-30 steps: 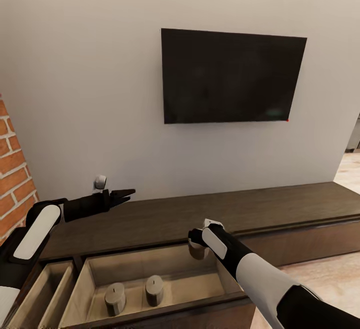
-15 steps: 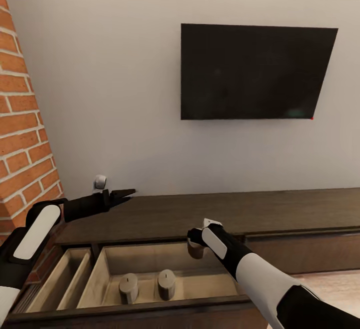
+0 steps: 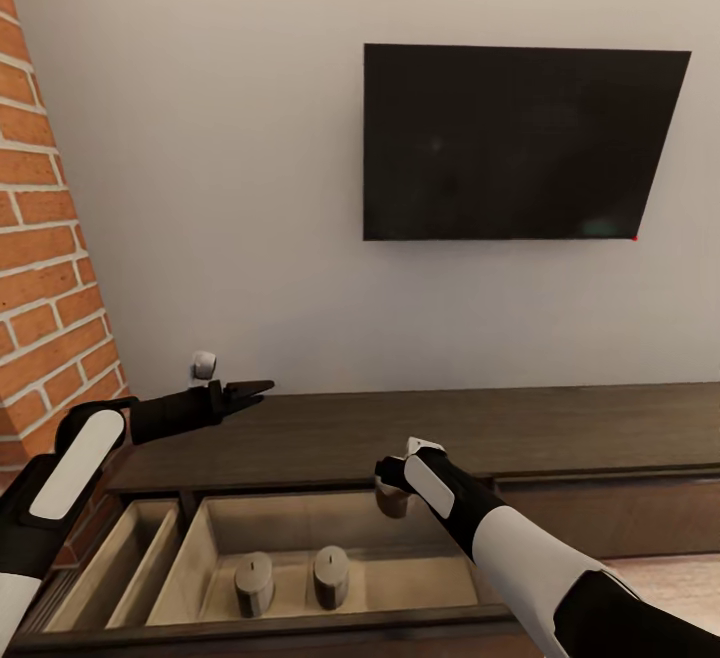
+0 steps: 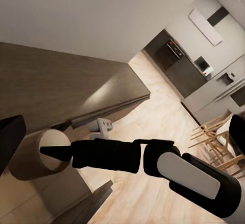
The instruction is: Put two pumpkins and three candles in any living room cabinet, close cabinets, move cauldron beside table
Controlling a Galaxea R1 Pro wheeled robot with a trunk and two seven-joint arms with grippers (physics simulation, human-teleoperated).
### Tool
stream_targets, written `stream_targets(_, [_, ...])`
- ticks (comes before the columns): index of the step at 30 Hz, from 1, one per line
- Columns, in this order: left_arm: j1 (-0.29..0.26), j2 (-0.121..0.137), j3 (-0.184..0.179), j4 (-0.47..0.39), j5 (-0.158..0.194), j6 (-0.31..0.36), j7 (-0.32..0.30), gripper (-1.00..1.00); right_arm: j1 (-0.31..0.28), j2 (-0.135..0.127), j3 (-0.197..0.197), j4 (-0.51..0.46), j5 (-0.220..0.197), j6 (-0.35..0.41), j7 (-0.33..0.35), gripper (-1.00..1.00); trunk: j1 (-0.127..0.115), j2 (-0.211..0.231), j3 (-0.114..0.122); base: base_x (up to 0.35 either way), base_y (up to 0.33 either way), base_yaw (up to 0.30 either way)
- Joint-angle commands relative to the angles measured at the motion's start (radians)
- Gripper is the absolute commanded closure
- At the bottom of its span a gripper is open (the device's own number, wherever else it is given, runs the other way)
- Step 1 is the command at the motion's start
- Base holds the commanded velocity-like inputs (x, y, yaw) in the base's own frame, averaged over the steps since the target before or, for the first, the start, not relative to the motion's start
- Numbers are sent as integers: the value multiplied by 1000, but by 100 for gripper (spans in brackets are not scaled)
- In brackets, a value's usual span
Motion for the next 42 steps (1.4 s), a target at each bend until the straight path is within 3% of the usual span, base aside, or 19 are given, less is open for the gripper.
stream_targets(1, [-1,1,-2,0,-2,2,-5,-100,-1,-1,7,-2,-8,1,-7,100,0,-1,-1,29,-25,0])
stream_targets(21, [-1,2,-2,-1,1,2,-6,-100,-1,-1,7,-2,-8,0,-7,100,0,-1,3,36,-12,-37])
stream_targets(42, [-1,1,-4,-3,1,2,-6,-100,-1,-1,7,0,-9,3,-8,100,80,-148,-63,0,0,0])
